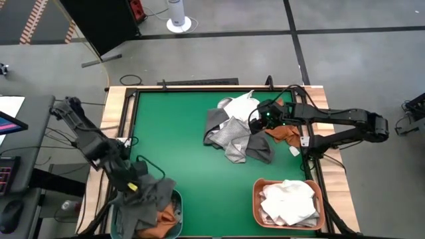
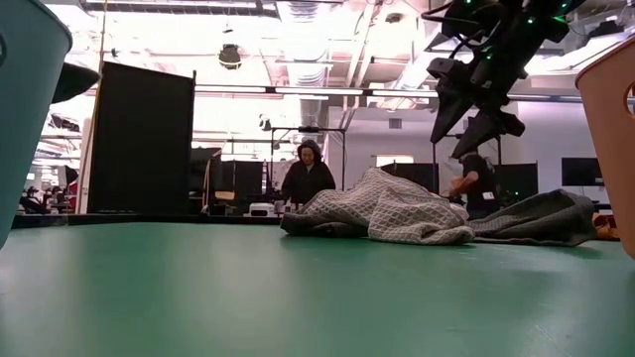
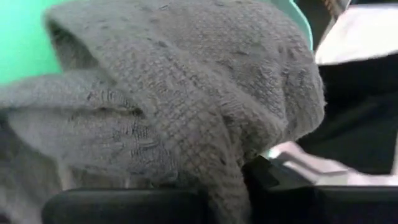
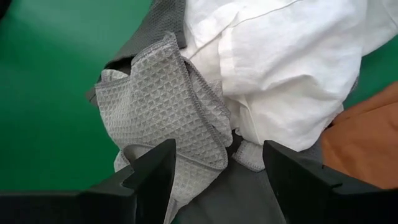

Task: Sort towels by color in basket
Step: Put the left gray towel into the green bin

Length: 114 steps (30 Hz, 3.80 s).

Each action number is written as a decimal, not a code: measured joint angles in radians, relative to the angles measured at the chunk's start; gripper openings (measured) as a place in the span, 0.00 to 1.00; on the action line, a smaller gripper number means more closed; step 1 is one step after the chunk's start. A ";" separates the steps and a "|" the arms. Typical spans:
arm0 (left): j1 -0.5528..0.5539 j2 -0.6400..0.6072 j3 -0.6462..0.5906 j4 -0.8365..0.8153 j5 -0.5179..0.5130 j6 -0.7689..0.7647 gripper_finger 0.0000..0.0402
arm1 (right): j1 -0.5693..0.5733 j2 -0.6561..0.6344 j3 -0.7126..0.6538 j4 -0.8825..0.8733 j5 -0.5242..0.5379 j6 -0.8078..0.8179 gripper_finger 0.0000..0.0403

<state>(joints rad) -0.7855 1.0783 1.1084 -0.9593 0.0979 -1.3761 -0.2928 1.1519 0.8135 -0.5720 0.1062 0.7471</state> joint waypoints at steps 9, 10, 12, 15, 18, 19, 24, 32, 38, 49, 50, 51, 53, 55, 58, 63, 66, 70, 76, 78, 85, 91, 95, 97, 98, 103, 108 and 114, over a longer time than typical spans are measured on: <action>-0.017 0.258 0.083 0.055 -0.121 0.338 0.07 | 0.007 0.000 0.000 0.000 -0.007 0.000 0.67; -0.017 0.287 0.103 0.055 -0.139 0.380 0.07 | 0.008 0.000 0.000 0.000 -0.009 0.000 0.67; -0.011 0.348 0.141 0.056 -0.160 0.457 0.07 | 0.012 0.000 0.000 0.000 -0.009 0.000 0.67; -0.003 0.435 0.174 0.061 -0.150 0.539 0.07 | 0.024 0.000 0.000 0.000 -0.011 -0.016 0.67; -0.003 0.512 0.183 0.091 -0.135 0.590 0.07 | 0.032 0.000 0.000 -0.001 -0.011 -0.022 0.67; -0.003 0.533 0.183 0.104 -0.130 0.598 0.07 | 0.032 0.000 0.000 0.000 -0.011 -0.023 0.67; -0.014 0.599 0.171 0.172 -0.144 0.616 0.07 | 0.032 0.000 0.000 -0.001 -0.022 -0.023 0.67; -0.055 0.601 -0.013 0.513 -0.158 0.577 0.07 | 0.032 0.000 0.000 -0.002 -0.031 -0.023 0.67; -0.042 0.597 -0.079 0.571 -0.153 0.460 0.07 | 0.032 0.000 0.000 -0.002 -0.033 -0.024 0.67; 0.022 0.599 -0.141 0.476 -0.151 0.324 0.14 | 0.032 0.000 0.000 -0.001 -0.032 -0.024 0.67; 0.025 0.599 -0.141 0.469 -0.159 0.332 0.15 | 0.032 0.000 0.000 -0.002 -0.032 -0.024 0.67; 0.026 0.599 -0.141 0.466 -0.170 0.342 0.17 | 0.032 0.000 0.000 -0.002 -0.032 -0.024 0.67; 0.027 0.600 -0.140 0.457 -0.182 0.365 0.21 | 0.032 0.000 0.000 -0.002 -0.032 -0.024 0.67; 0.027 0.600 -0.140 0.455 -0.185 0.373 0.26 | 0.032 0.000 0.000 -0.001 -0.032 -0.024 0.67; 0.028 0.596 -0.134 0.452 -0.172 0.367 0.35 | 0.032 0.000 0.000 -0.001 -0.032 -0.024 0.67; 0.029 0.588 -0.061 0.394 -0.121 0.377 0.45 | 0.032 0.000 0.000 -0.001 -0.032 -0.024 0.67; 0.028 0.589 0.004 0.343 -0.111 0.352 0.49 | 0.032 0.000 0.000 -0.002 -0.032 -0.024 0.67; 0.029 0.587 0.093 0.264 -0.072 0.360 0.51 | 0.032 0.000 0.000 -0.001 -0.032 -0.024 0.67; 0.028 0.586 0.243 0.187 0.025 0.461 0.50 | 0.032 0.000 0.000 -0.001 -0.032 -0.023 0.67; 0.028 0.586 0.283 0.162 0.070 0.495 0.50 | 0.032 0.000 0.000 -0.001 -0.032 -0.023 0.67; 0.023 0.582 0.417 -0.132 0.163 0.548 0.50 | 0.032 0.000 0.000 -0.001 -0.031 -0.023 0.67; -0.014 0.502 0.439 -0.273 -0.168 0.498 0.50 | 0.032 0.000 0.000 -0.001 -0.031 -0.022 0.67; -0.036 0.450 0.436 -0.366 -0.325 0.370 0.50 | 0.031 0.000 0.000 -0.001 -0.031 -0.022 0.67; -0.041 0.411 0.399 -0.365 -0.377 0.354 0.48 | 0.032 0.000 0.000 0.000 -0.031 -0.022 0.67; -0.038 0.391 0.372 -0.367 -0.382 0.360 0.48 | 0.032 0.000 0.000 0.000 -0.031 -0.022 0.67; 0.027 0.271 0.186 -0.406 -0.319 0.279 0.44 | 0.032 0.000 0.000 -0.001 -0.031 -0.022 0.67; 0.033 0.091 -0.027 -0.369 -0.245 0.099 0.43 | 0.032 0.000 0.000 0.000 -0.030 -0.022 0.67; 0.032 -0.064 -0.232 -0.064 -0.143 0.029 0.43 | 0.031 0.000 0.000 0.000 -0.030 -0.022 0.67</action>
<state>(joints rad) -0.7536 1.0140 0.8767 -1.0229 -0.0447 -1.3471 -0.2613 1.1522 0.8139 -0.5724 0.0761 0.7254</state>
